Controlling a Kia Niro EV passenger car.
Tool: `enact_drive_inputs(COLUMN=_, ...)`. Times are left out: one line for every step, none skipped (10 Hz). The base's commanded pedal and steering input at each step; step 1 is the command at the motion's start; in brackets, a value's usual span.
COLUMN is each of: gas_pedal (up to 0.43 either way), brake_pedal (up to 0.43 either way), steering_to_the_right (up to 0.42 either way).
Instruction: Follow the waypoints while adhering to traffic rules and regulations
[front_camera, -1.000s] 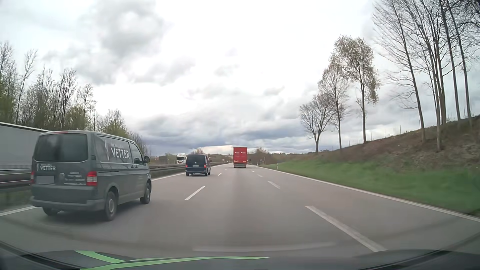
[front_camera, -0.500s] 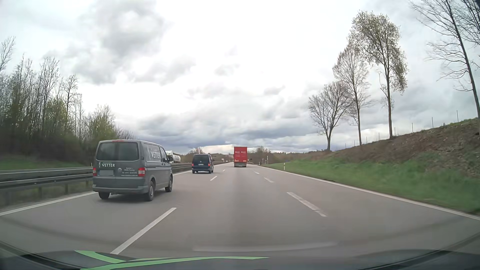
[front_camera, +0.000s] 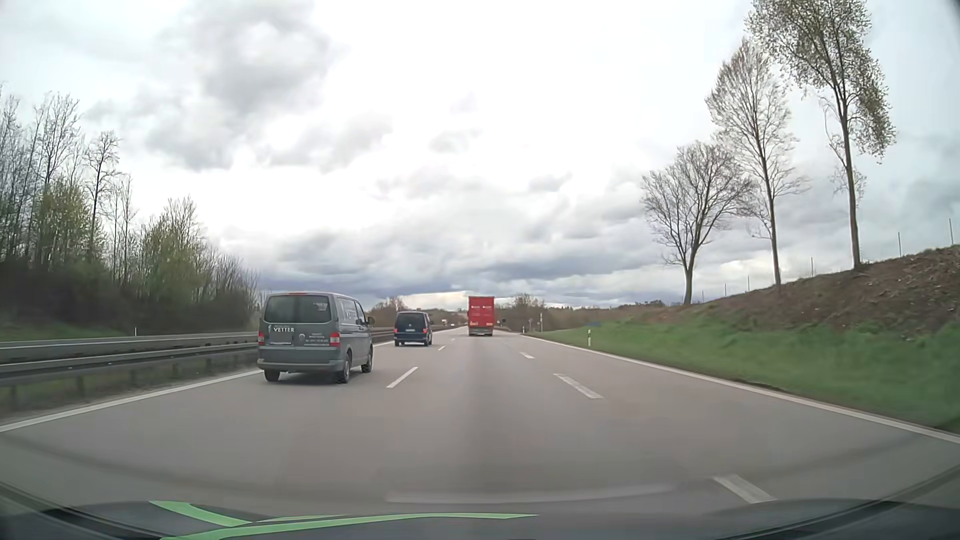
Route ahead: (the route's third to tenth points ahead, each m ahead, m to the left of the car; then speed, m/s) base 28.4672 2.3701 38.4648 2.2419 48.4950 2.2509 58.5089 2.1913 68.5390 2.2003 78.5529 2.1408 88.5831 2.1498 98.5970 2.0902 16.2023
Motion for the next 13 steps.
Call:
enact_drive_inputs(gas_pedal=0.138, brake_pedal=0.000, steering_to_the_right=-0.003)
enact_drive_inputs(gas_pedal=0.138, brake_pedal=0.000, steering_to_the_right=-0.003)
enact_drive_inputs(gas_pedal=0.138, brake_pedal=0.000, steering_to_the_right=-0.002)
enact_drive_inputs(gas_pedal=0.138, brake_pedal=0.000, steering_to_the_right=-0.002)
enact_drive_inputs(gas_pedal=0.138, brake_pedal=0.000, steering_to_the_right=-0.003)
enact_drive_inputs(gas_pedal=0.138, brake_pedal=0.000, steering_to_the_right=-0.003)
enact_drive_inputs(gas_pedal=0.138, brake_pedal=0.000, steering_to_the_right=-0.003)
enact_drive_inputs(gas_pedal=0.138, brake_pedal=0.000, steering_to_the_right=-0.002)
enact_drive_inputs(gas_pedal=0.138, brake_pedal=0.000, steering_to_the_right=-0.002)
enact_drive_inputs(gas_pedal=0.138, brake_pedal=0.000, steering_to_the_right=-0.003)
enact_drive_inputs(gas_pedal=0.138, brake_pedal=0.000, steering_to_the_right=-0.002)
enact_drive_inputs(gas_pedal=0.138, brake_pedal=0.000, steering_to_the_right=-0.002)
enact_drive_inputs(gas_pedal=0.138, brake_pedal=0.000, steering_to_the_right=-0.002)
